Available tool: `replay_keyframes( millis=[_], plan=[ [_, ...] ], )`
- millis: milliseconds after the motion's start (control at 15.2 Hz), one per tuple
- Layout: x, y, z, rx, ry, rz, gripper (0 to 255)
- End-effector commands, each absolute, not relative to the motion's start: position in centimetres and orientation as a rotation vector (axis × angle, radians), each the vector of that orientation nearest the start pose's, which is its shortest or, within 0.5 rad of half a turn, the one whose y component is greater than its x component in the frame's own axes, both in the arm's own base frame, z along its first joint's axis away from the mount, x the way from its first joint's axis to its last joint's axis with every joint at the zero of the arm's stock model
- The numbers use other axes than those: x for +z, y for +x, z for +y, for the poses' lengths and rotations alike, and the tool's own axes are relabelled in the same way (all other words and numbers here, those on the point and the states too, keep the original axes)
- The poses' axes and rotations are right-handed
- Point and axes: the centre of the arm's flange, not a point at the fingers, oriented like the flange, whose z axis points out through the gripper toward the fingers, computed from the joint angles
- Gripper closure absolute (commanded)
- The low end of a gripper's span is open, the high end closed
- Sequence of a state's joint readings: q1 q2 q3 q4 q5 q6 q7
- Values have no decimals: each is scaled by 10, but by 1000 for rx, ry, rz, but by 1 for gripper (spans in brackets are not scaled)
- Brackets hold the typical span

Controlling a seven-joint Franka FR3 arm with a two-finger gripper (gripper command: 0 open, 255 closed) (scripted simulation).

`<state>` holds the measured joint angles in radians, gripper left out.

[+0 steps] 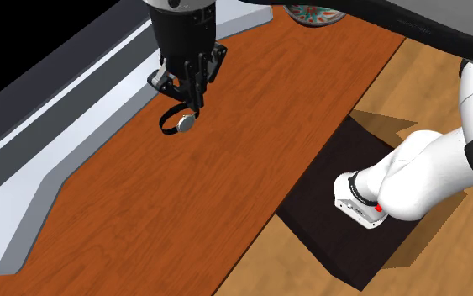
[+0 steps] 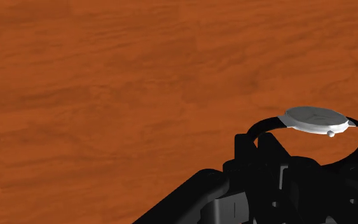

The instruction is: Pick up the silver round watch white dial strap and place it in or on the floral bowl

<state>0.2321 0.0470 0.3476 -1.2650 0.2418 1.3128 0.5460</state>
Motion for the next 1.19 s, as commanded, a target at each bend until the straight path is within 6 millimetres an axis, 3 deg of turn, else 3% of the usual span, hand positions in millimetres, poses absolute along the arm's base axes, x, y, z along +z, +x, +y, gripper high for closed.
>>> replay_keyframes(
  millis=[0,198,1122],
  plan=[
    [732,433,312,191,-2919,-140,255],
    [744,433,312,191,-2919,-140,255],
    [750,466,130,191,-2919,-140,255]
  ],
)
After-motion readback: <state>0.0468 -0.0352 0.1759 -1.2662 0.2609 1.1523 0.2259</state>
